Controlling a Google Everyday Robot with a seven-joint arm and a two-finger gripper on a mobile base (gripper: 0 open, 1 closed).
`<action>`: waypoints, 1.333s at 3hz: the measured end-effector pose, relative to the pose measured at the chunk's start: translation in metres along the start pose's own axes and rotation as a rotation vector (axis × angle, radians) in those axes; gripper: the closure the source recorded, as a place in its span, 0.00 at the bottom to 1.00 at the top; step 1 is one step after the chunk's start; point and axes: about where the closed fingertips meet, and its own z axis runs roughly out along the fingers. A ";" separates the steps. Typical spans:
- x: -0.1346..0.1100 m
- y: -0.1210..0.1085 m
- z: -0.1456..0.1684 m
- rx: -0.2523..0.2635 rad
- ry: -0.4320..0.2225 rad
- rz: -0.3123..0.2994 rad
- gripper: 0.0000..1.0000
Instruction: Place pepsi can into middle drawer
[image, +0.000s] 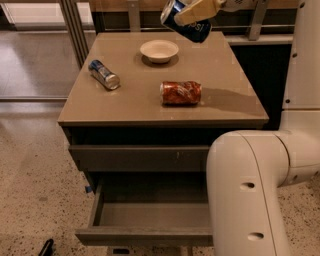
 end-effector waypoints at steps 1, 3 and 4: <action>-0.010 0.012 -0.021 -0.010 -0.029 0.133 1.00; -0.018 0.007 -0.015 0.003 -0.058 0.181 1.00; -0.017 0.017 -0.003 -0.051 -0.023 0.193 1.00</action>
Offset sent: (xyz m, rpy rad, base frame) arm -0.0171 -0.0089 0.0136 0.0660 0.0963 -0.0346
